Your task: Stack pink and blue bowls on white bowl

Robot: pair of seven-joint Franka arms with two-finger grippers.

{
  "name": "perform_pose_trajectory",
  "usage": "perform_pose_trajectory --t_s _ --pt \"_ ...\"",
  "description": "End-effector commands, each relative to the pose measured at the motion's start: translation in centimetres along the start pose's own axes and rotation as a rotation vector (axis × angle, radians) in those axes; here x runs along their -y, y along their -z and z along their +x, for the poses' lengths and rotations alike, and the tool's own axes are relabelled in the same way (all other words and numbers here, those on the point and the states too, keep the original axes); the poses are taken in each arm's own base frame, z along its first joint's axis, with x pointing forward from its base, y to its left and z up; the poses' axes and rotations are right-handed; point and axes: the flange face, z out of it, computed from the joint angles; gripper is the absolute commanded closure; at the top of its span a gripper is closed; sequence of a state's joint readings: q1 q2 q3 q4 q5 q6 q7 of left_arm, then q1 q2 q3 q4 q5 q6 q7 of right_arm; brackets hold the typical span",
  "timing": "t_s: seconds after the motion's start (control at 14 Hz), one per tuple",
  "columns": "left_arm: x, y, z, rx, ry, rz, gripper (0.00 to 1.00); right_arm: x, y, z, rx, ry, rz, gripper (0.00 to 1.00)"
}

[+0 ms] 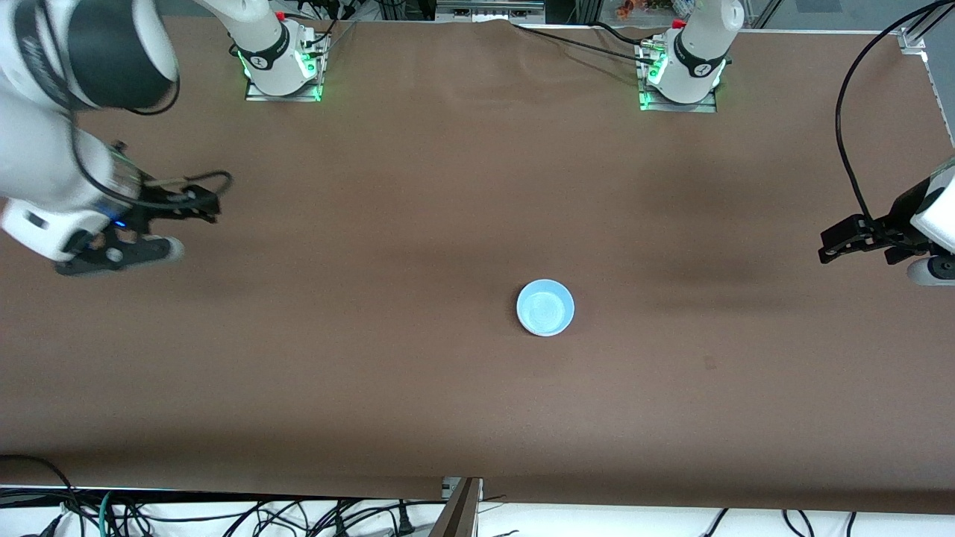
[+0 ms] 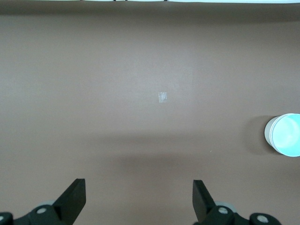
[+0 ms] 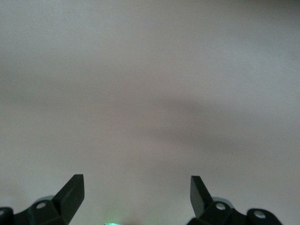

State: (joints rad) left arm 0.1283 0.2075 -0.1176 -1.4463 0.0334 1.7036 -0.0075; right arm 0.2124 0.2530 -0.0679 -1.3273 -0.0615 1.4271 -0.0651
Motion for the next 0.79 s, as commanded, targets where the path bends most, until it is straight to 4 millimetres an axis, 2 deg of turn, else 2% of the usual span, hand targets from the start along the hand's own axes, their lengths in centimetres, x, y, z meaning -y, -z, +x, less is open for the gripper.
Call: perform_pose_trajectory --t_s 0.0,0.07,0.14,0.21,0.36,0.71 --pt "0.2 0.3 0.7 -0.009 -0.022 0.019 0.0 -4.0 0.5 -3.7 -0.01 -0.033 0.008 0.0" --pt "0.3 0.3 0.7 -0.009 -0.023 0.019 0.0 -4.3 0.3 -3.8 -0.006 -0.029 0.004 0.0" --pt "0.3 0.3 0.7 -0.009 -0.023 0.019 0.0 -5.8 1.1 -4.8 -0.017 -0.029 0.007 0.0" --pt "0.3 0.1 0.7 -0.006 -0.023 0.018 0.0 -6.5 1.9 -5.7 -0.023 -0.014 0.01 0.0" --pt "0.4 0.1 0.7 -0.005 -0.023 0.019 0.0 -6.0 2.3 -6.6 0.005 -0.028 0.022 0.0" --pt "0.3 0.0 0.8 -0.004 -0.024 0.018 0.0 -5.1 2.3 -6.7 0.014 -0.104 0.051 0.0"
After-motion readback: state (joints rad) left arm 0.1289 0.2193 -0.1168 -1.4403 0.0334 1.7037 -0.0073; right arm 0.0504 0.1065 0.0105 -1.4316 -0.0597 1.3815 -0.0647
